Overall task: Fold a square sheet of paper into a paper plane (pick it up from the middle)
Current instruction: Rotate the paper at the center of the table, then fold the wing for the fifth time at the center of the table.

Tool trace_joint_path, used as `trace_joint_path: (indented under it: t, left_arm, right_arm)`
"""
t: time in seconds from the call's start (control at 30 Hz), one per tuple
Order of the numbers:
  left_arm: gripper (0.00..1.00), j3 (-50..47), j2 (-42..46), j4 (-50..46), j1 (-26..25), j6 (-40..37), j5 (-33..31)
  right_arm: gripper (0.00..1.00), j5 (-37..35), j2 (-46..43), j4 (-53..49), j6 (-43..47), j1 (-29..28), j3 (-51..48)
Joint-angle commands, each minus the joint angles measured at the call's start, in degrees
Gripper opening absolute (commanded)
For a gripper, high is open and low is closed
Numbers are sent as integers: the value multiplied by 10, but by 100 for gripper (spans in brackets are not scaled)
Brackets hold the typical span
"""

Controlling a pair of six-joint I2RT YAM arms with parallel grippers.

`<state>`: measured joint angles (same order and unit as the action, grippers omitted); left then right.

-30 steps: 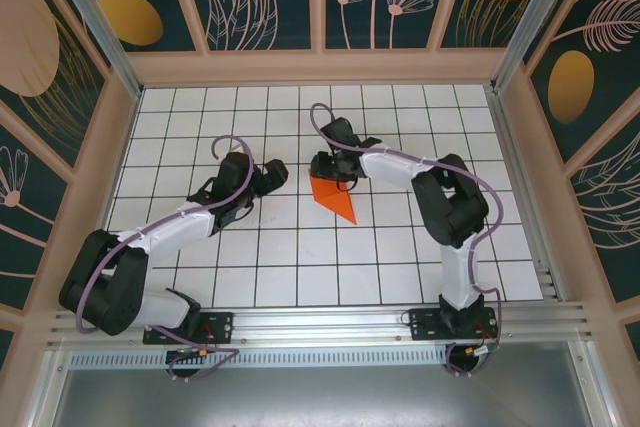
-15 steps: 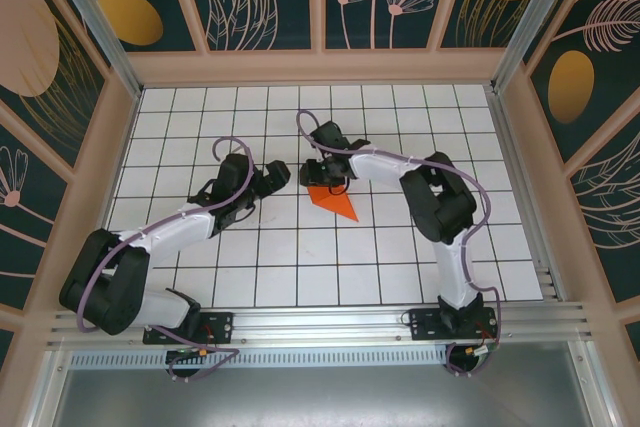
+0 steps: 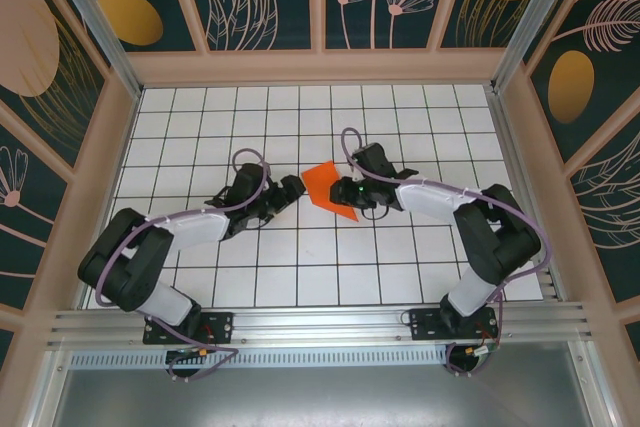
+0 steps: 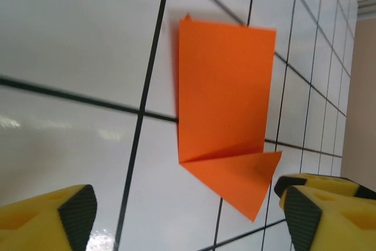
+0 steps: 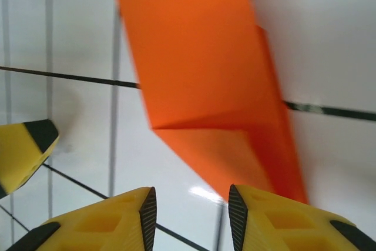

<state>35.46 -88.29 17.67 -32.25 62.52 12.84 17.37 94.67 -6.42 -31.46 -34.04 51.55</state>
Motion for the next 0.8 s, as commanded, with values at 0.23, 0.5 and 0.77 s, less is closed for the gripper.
trace_joint_path:
  t: [0.23,0.5,0.77]
  left_arm:
    - [68,37,-65,50,-22,62,62]
    - [58,55,-93,65,-26,80,80]
    - [54,70,-121,57,-28,90,87]
  right_arm:
    - [33,47,42,80,-16,41,-23]
    - [27,52,57,86,-15,58,-42]
    - [18,51,73,83,-8,67,-47]
